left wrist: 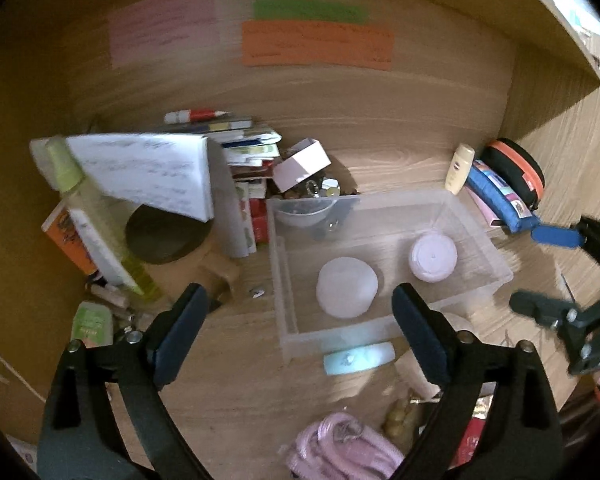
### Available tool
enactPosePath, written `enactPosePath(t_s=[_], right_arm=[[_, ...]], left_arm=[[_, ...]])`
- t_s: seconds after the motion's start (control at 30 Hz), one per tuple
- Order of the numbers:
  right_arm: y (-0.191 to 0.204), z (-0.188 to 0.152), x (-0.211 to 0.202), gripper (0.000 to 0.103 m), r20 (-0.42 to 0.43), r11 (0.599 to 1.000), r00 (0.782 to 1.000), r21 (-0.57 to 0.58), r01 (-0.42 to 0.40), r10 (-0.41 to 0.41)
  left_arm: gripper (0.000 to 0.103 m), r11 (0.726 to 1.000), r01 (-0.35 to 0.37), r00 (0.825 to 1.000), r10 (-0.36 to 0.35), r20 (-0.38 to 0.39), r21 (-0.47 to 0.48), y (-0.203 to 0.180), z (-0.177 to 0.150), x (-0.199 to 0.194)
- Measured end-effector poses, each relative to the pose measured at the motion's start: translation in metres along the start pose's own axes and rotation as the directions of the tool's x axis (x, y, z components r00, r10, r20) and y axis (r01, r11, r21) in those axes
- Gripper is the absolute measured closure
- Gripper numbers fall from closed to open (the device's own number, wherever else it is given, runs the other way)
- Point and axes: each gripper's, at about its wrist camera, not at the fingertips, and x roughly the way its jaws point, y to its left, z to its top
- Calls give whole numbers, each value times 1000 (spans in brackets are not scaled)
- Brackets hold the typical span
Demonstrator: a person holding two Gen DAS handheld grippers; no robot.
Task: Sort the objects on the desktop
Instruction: 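Grasp the beige cylindrical tub with the right tool while the left tool withdraws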
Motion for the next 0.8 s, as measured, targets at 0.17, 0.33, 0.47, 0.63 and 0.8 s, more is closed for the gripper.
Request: enactPosePath(t_s=[0.17,0.33,0.47,0.63,0.8], right_arm=[[19,-22,19,13,-78,999,997,-22,-30,29],[34,-40,44,13,-163,997,985,-39,-61,54],[43,-47,62,13,-215,994,974,-63,-88,72],[48,-48,88,13,-280,991,955,-58,-118,97],[43,-51,93,27,-255,991,960,-40,-130,116]], left_arm=[[6,999,19,999,-20,-40,-31,15,-18,-3],[6,999,16,993,-21,-117,-39,20,-40,10],[6,999,8,982,-14,-189,-35,22,-61,25],[6,998,35,965,-49,-258,-58,21,-72,40],[6,997,46,954,-63,-291,-66,9,-72,48]])
